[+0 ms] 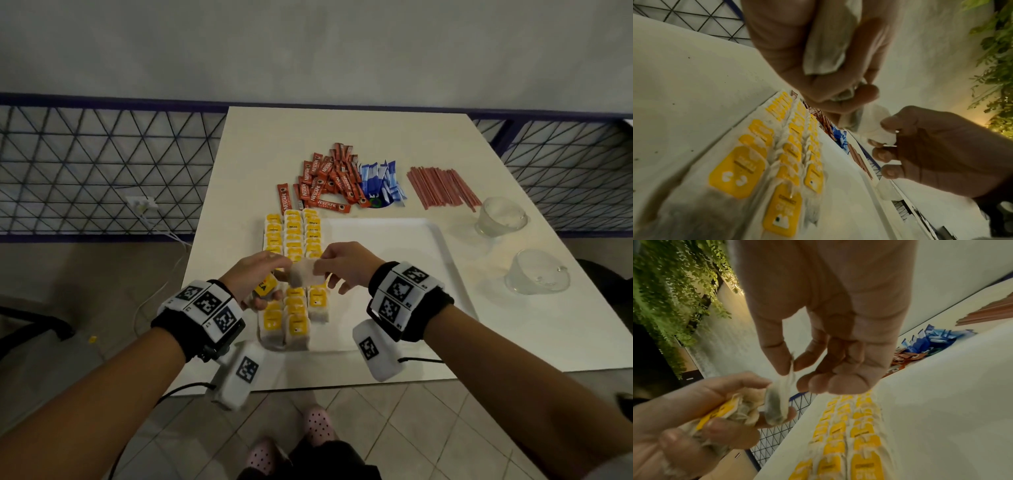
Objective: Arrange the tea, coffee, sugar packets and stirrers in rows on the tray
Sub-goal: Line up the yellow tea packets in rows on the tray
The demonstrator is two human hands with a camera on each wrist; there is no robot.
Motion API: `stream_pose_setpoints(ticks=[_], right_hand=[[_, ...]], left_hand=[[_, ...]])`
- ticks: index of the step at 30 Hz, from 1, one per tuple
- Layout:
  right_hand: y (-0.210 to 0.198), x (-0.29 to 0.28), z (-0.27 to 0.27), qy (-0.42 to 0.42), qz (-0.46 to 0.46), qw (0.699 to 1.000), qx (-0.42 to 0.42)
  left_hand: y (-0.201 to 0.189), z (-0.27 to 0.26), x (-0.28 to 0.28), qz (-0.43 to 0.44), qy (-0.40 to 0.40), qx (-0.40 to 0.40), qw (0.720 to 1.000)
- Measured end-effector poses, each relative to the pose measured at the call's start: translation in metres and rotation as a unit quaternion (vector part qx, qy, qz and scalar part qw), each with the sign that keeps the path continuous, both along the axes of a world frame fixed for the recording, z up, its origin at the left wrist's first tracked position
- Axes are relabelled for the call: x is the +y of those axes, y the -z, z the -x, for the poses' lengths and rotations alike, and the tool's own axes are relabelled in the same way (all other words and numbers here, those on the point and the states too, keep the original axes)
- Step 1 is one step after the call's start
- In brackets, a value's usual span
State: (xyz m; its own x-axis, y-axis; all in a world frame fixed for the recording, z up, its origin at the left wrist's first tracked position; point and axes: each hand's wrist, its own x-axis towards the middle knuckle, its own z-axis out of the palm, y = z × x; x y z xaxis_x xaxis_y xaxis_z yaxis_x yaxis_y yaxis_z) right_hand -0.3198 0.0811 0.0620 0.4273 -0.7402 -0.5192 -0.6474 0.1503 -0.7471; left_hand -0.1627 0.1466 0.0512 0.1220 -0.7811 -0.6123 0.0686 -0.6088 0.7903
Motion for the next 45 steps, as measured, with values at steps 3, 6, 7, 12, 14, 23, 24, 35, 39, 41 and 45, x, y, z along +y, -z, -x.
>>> stream_pose_setpoints(ticks=[3, 6, 7, 12, 14, 23, 24, 35, 39, 41, 45], right_hand=[[-0.001, 0.0, 0.006, -0.004, 0.012, 0.999, 0.034], [0.0, 0.002, 0.01, -0.015, 0.04, 0.996, 0.08], [0.0, 0.003, 0.011, -0.011, 0.041, 0.995, 0.088], [-0.003, 0.012, 0.012, 0.051, -0.041, 0.997, 0.043], [-0.005, 0.015, 0.009, 0.068, -0.074, 0.994, 0.03], [0.001, 0.023, 0.014, 0.025, -0.024, 0.999, 0.038], [0.003, 0.024, 0.015, 0.012, 0.002, 0.999, 0.04], [0.024, 0.026, 0.027, -0.125, 0.141, 0.974, 0.124], [0.034, 0.026, 0.03, -0.154, 0.095, 0.972, 0.147], [0.039, 0.025, 0.03, -0.164, 0.065, 0.973, 0.149], [0.047, 0.02, 0.024, -0.156, -0.005, 0.978, 0.136]], left_hand=[[0.003, 0.0, 0.004, 0.014, -0.004, -0.022, 1.0], [0.004, 0.005, 0.007, 0.04, 0.015, -0.062, 0.997], [0.004, 0.008, 0.008, 0.054, 0.03, -0.081, 0.995], [0.008, 0.027, 0.013, 0.103, 0.122, -0.129, 0.979], [0.01, 0.033, 0.014, 0.119, 0.129, -0.132, 0.976], [0.028, 0.025, 0.01, 0.087, 0.114, -0.163, 0.976], [0.029, 0.024, 0.01, 0.077, 0.126, -0.16, 0.976], [0.037, 0.03, 0.017, 0.051, 0.173, -0.103, 0.978], [0.042, 0.021, 0.017, 0.053, 0.182, -0.139, 0.972], [0.04, 0.016, 0.017, 0.049, 0.179, -0.161, 0.969], [0.039, 0.008, 0.014, 0.033, 0.149, -0.176, 0.972]])
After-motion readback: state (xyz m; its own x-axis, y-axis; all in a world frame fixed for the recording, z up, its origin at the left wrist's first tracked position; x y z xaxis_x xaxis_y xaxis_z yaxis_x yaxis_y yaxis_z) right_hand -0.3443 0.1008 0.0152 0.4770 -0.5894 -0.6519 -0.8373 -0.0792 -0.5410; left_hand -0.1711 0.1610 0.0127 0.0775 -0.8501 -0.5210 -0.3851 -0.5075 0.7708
